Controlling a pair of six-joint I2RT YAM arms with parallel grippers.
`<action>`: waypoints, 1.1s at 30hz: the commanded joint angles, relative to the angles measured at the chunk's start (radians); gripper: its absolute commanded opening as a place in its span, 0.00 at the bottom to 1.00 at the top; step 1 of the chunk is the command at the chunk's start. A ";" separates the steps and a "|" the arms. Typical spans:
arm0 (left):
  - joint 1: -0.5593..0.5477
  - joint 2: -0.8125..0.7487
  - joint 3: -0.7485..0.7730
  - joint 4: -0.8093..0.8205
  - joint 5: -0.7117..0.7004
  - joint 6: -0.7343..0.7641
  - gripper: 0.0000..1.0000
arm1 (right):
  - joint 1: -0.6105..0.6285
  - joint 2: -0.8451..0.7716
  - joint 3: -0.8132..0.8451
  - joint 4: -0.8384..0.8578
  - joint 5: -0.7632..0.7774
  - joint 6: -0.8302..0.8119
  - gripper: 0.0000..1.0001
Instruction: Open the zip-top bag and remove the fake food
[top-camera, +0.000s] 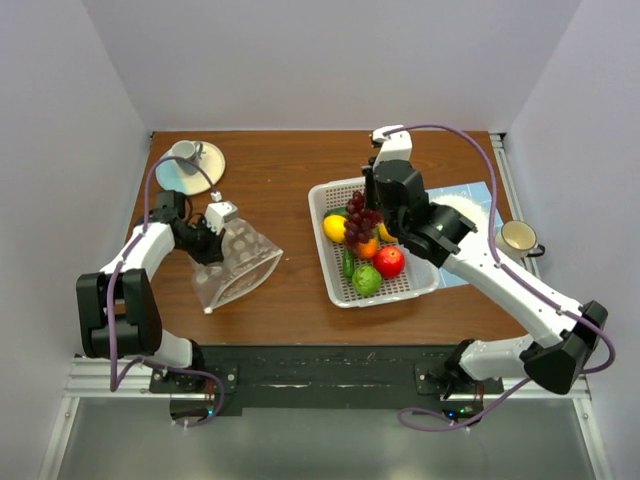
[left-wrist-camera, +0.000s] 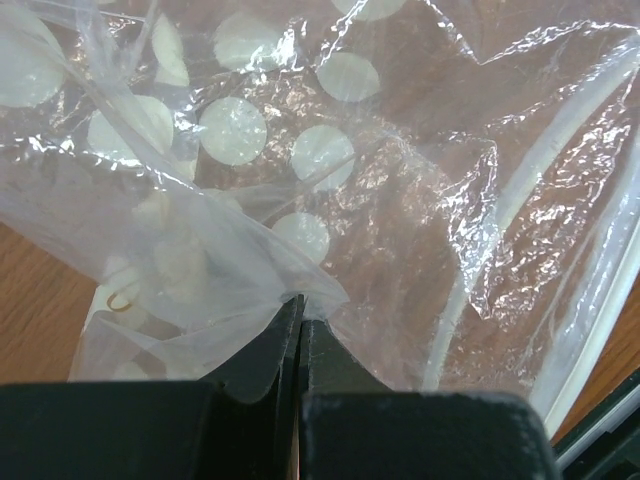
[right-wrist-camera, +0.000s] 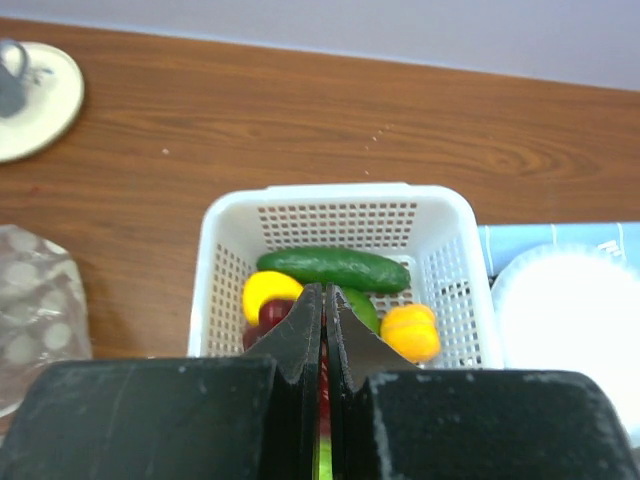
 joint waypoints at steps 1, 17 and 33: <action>-0.001 -0.046 0.000 -0.022 0.039 0.024 0.00 | -0.014 0.024 -0.046 0.078 0.046 0.030 0.00; -0.001 -0.146 0.082 -0.088 0.074 -0.002 0.45 | -0.049 0.198 0.024 -0.031 0.093 0.101 0.99; -0.002 -0.265 0.313 -0.174 0.266 -0.210 0.82 | -0.049 -0.066 -0.063 -0.324 -0.026 0.142 0.99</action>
